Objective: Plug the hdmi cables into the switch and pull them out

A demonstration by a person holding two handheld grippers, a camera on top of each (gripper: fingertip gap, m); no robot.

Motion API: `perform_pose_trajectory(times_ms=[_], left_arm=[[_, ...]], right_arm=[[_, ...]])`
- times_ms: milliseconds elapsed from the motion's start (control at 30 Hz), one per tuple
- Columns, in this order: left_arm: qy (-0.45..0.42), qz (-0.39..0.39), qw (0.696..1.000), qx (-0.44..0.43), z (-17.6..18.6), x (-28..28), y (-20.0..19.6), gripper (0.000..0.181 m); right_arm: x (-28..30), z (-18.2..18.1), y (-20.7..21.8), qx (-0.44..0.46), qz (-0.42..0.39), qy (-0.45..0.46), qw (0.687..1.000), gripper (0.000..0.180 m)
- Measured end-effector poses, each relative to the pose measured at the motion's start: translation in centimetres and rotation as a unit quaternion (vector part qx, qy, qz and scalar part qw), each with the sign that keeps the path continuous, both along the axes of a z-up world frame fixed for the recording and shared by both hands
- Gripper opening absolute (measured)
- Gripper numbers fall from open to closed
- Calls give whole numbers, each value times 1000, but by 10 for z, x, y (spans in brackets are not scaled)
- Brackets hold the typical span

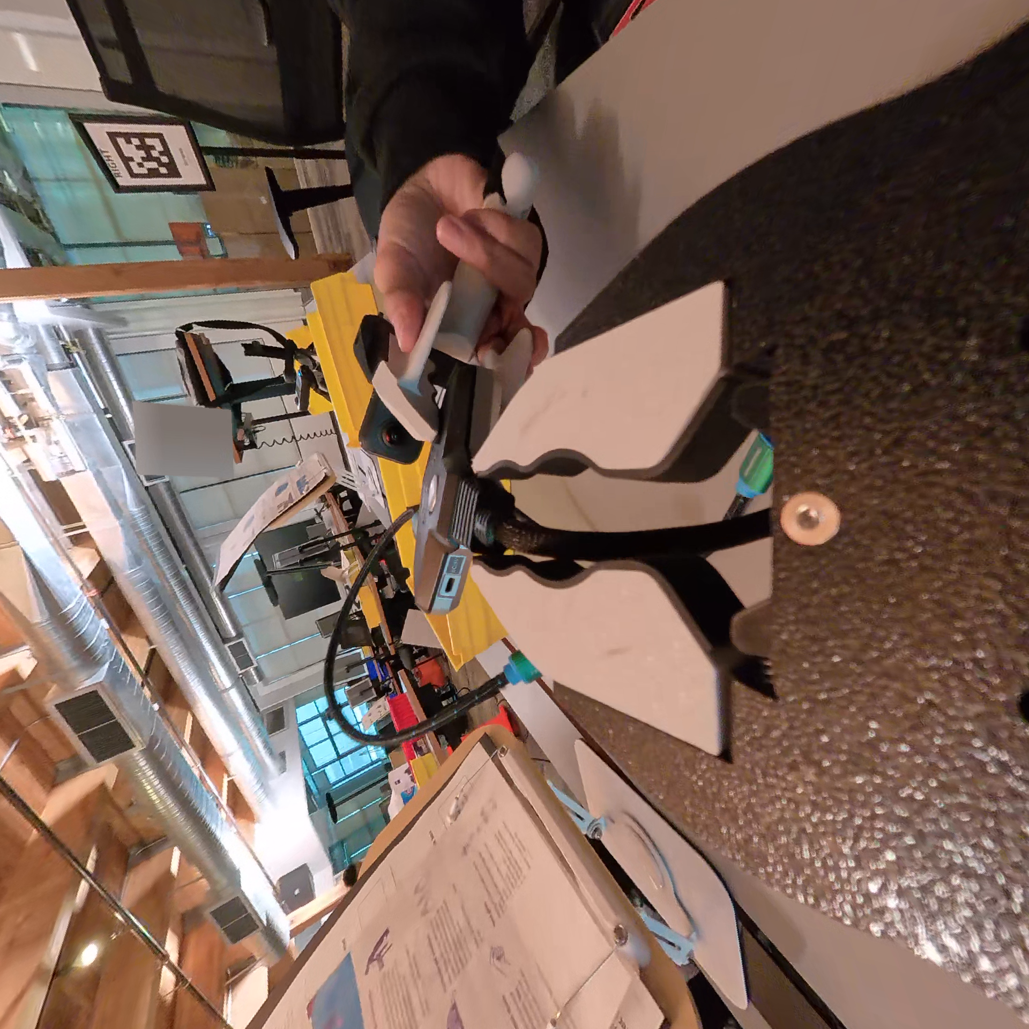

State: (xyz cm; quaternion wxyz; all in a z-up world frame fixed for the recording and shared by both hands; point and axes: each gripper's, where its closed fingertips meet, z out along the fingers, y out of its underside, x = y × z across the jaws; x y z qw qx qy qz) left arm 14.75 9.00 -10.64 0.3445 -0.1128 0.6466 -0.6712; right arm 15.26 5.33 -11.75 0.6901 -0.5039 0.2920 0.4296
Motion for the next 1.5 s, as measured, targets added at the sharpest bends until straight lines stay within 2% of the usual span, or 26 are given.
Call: perform_pose_trajectory(times_ms=[167,300,500,767,867,933,1067,1167,1233,1333,1433,1500], left_arm=[[-31,6,999,27,-2,-3,-2,24],[-20,3,999,40,-2,-4,-4,22],[46,2,999,0,-5,4,-9,22],[79,23,996,-16,-15,14,-15,23],[94,15,994,-47,-14,15,-15,23],[108,6,991,-74,-12,16,-14,22],[133,-1,984,-122,-10,20,-6,22],[147,2,976,-161,-8,23,6,22],[148,4,973,-175,-7,24,13,22],[132,3,979,-158,-8,21,16,22],[122,-29,981,-150,-6,14,13,22],[118,-27,983,-136,-9,14,15,22]], right_arm=[[-5,-2,-4,-24,20,-7,999,22],[-5,2,-7,-34,25,-29,999,22],[4,2,-12,-29,17,-14,999,23],[14,-3,-18,-42,-5,-19,999,23],[16,-1,-18,-38,-12,-32,999,24],[16,1,-16,-36,-21,-53,998,28],[18,2,-16,-69,-55,-151,985,41],[22,-8,-19,-147,-77,-237,957,64],[22,-16,-27,-210,-63,-316,923,73],[32,-8,-49,-270,-100,-456,842,82],[26,0,-64,-278,-105,-577,761,67],[18,-5,-67,-289,-87,-637,709,76]])
